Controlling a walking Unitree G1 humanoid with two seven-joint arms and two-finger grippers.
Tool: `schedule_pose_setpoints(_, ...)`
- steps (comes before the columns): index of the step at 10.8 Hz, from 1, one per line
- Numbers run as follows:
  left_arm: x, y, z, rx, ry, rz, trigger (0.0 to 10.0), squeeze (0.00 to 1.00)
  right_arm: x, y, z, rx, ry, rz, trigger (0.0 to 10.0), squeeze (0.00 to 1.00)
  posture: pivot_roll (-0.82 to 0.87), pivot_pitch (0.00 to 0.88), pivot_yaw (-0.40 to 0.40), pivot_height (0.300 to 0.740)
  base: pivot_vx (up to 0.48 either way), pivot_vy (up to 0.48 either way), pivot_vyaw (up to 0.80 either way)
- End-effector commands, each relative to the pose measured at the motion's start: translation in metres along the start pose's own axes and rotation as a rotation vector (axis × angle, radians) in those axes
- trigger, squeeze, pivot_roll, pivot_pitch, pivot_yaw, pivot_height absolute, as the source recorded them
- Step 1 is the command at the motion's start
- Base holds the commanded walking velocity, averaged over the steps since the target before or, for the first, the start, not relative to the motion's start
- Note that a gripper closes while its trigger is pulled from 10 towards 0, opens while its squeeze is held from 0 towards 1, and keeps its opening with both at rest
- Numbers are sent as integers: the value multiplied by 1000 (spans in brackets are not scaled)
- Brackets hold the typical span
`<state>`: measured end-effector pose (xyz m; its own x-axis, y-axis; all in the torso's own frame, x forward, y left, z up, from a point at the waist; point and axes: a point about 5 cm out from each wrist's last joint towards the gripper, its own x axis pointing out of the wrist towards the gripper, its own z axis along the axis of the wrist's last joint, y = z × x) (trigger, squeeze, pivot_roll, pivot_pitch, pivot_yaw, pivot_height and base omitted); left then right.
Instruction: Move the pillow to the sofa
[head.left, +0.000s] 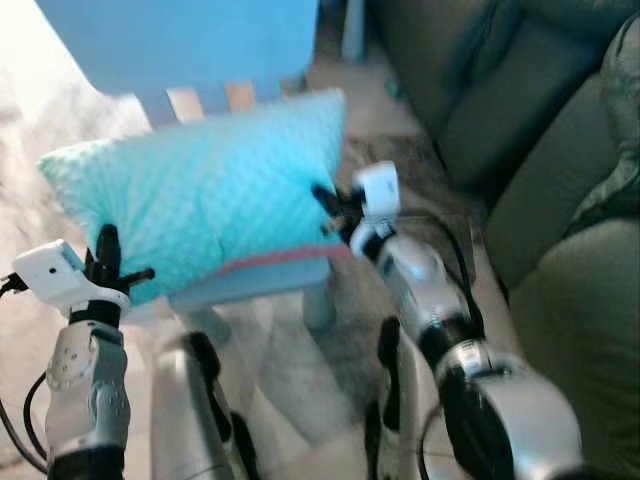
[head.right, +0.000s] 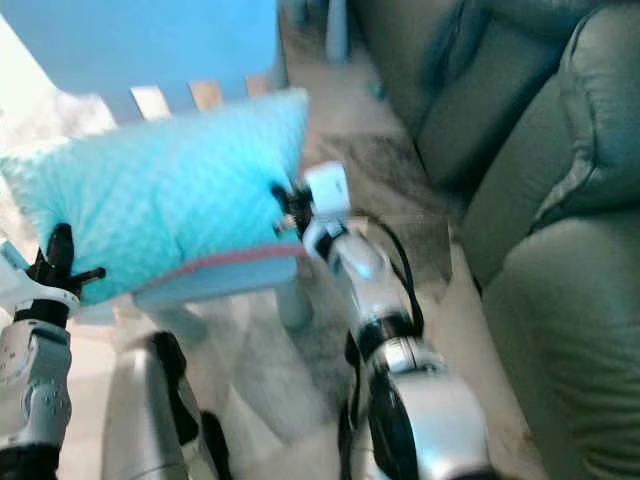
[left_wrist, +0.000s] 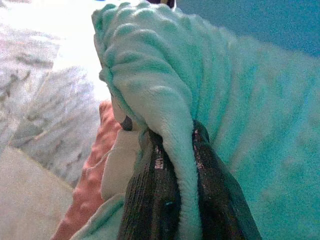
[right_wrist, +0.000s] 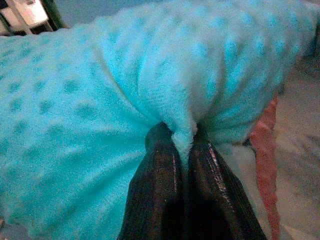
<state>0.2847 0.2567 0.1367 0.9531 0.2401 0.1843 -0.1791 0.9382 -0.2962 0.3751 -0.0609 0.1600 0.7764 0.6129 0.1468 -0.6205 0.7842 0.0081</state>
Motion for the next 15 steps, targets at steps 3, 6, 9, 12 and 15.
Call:
schedule_pose_setpoints(3,-25,6,-6,-2,61,25,0,0,-19,15,-3,-45,-71,12,0,0,-116,50,70,465,0,0,0)
schedule_pose_setpoints(6,-61,-22,-30,-49,142,2,0,0,-49,5,-2,-62,-102,-215,0,0,-131,0,75,465,0,0,0)
schedule_pose_setpoints(9,-74,-34,-37,-97,191,-6,0,0,-70,-13,9,-120,-67,-296,0,0,-144,0,48,465,0,0,0)
schedule_pose_setpoints(12,-76,-31,-36,-77,235,-74,0,0,-95,-23,7,-142,-7,-377,0,0,-151,0,39,465,0,0,0)
schedule_pose_setpoints(15,-71,-25,-34,-37,244,-96,0,0,-110,-23,5,-133,19,-427,0,0,-168,0,49,465,0,0,0)
